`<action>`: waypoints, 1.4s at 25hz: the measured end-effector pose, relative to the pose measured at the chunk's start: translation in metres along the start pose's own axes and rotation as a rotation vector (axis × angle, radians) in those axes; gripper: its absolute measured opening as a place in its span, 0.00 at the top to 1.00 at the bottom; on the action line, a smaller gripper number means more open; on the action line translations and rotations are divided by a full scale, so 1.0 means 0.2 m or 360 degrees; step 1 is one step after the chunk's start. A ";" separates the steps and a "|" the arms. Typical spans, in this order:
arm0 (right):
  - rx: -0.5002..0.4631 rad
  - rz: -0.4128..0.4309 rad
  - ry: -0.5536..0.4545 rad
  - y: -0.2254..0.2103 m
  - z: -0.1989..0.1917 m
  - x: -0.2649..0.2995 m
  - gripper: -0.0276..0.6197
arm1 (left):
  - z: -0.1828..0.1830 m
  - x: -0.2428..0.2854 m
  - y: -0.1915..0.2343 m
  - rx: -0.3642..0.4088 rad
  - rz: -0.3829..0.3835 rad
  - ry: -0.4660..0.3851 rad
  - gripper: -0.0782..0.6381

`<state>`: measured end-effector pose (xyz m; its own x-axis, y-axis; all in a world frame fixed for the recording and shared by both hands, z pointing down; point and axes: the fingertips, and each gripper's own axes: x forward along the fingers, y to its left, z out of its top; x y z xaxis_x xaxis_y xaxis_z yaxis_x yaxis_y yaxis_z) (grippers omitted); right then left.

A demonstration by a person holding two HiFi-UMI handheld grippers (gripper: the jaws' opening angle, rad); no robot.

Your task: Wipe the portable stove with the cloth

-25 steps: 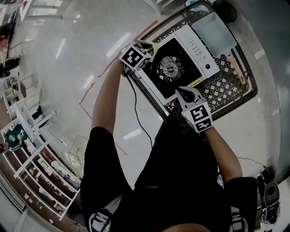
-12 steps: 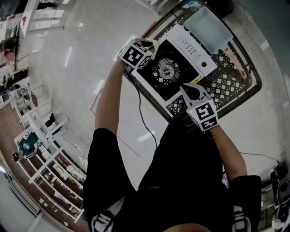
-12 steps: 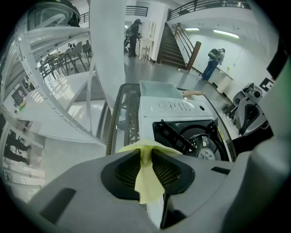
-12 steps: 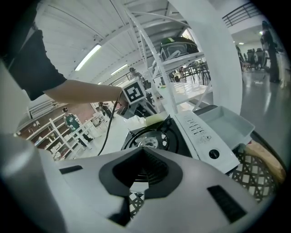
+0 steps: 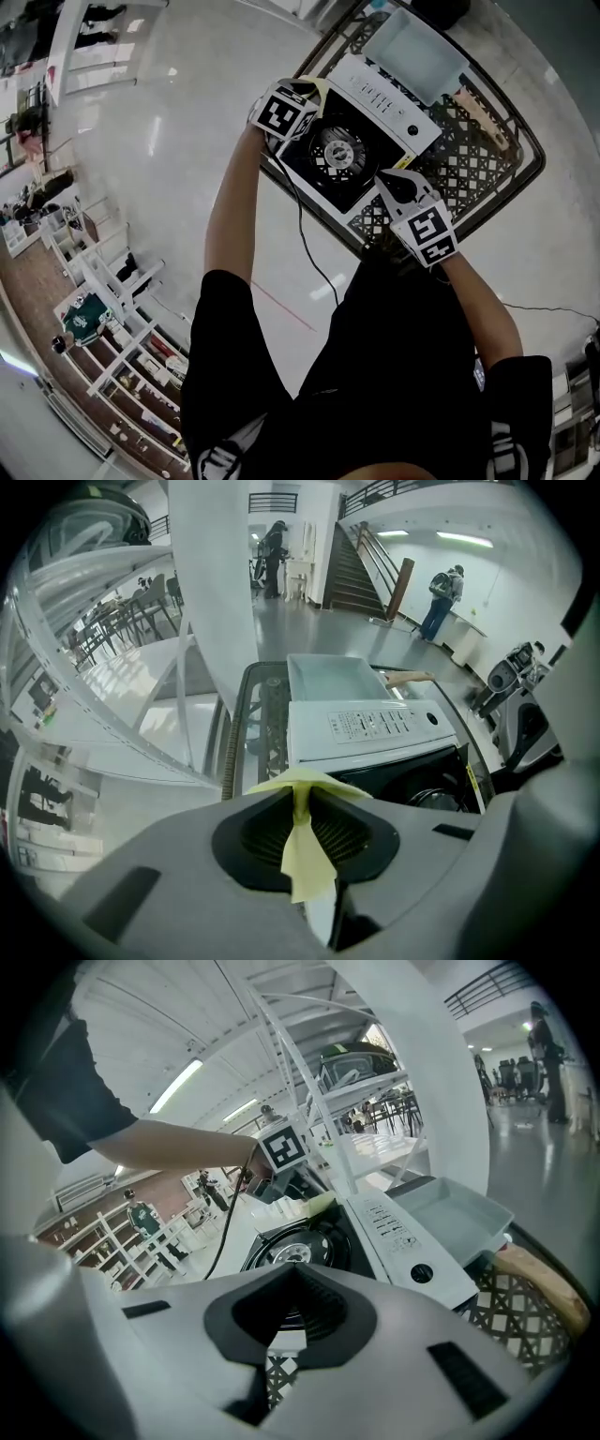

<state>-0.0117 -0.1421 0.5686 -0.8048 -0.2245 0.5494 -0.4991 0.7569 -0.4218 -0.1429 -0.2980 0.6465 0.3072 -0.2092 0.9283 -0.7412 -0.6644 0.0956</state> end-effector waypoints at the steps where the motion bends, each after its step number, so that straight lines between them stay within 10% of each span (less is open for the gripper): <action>1: 0.0004 -0.0001 0.0000 0.00 0.00 -0.01 0.95 | 0.01 0.00 0.00 0.0000 -0.0003 0.0004 0.79; 15: 0.0048 -0.0037 -0.0024 -0.10 -0.04 -0.09 0.95 | 0.13 0.03 0.02 -0.0063 0.0090 0.0042 0.83; 22: 0.0053 -0.0051 -0.0028 -0.13 -0.04 -0.12 0.95 | 0.35 -0.07 0.00 0.0165 0.0200 -0.0215 0.83; 35: 0.0057 -0.0055 -0.0021 -0.15 -0.07 -0.18 0.95 | 0.35 0.12 -0.22 0.0520 0.0114 0.0010 0.81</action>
<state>0.0367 -0.1482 0.5730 -0.7909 -0.2582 0.5548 -0.5377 0.7261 -0.4285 -0.0605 -0.3237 0.6396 0.2568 -0.2603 0.9307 -0.5299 -0.8433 -0.0897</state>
